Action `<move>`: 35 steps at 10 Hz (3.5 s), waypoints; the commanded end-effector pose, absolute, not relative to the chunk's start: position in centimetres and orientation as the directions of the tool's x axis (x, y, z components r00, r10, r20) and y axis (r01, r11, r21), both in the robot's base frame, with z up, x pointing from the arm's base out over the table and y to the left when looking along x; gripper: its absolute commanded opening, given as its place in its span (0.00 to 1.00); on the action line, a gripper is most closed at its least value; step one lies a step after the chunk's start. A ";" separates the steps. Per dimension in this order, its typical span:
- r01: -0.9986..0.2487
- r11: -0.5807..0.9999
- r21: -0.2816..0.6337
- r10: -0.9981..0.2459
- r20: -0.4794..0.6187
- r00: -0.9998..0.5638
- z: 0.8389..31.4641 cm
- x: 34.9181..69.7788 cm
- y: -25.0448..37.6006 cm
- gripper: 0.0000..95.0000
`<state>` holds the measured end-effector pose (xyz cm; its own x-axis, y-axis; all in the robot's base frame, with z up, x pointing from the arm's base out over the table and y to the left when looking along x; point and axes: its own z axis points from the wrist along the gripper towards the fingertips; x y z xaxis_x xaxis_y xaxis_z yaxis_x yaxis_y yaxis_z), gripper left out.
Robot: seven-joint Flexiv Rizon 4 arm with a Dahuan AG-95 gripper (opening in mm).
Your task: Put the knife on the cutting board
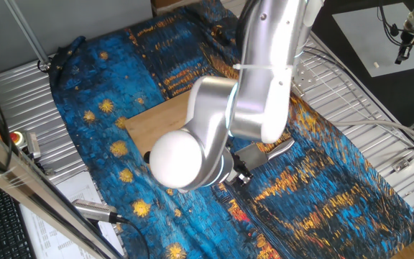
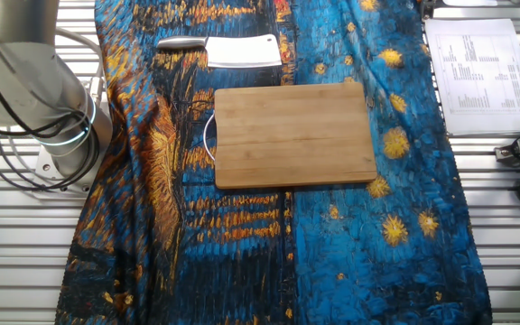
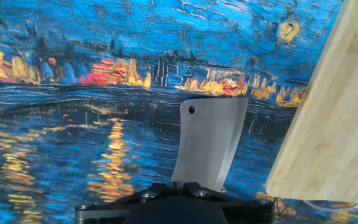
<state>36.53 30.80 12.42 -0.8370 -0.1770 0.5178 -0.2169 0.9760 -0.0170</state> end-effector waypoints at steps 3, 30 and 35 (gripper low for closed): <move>-0.219 0.976 -0.012 -0.182 0.515 -0.838 12.2 36.2 30.8 0.00; -0.319 0.941 -0.113 -0.248 0.410 -0.878 7.6 31.7 33.2 0.00; -0.326 0.933 -0.154 -0.248 0.382 -0.890 7.0 31.5 33.2 0.00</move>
<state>31.40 33.25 7.04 -0.8902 -0.2484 0.3819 -0.3275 0.9316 -0.1575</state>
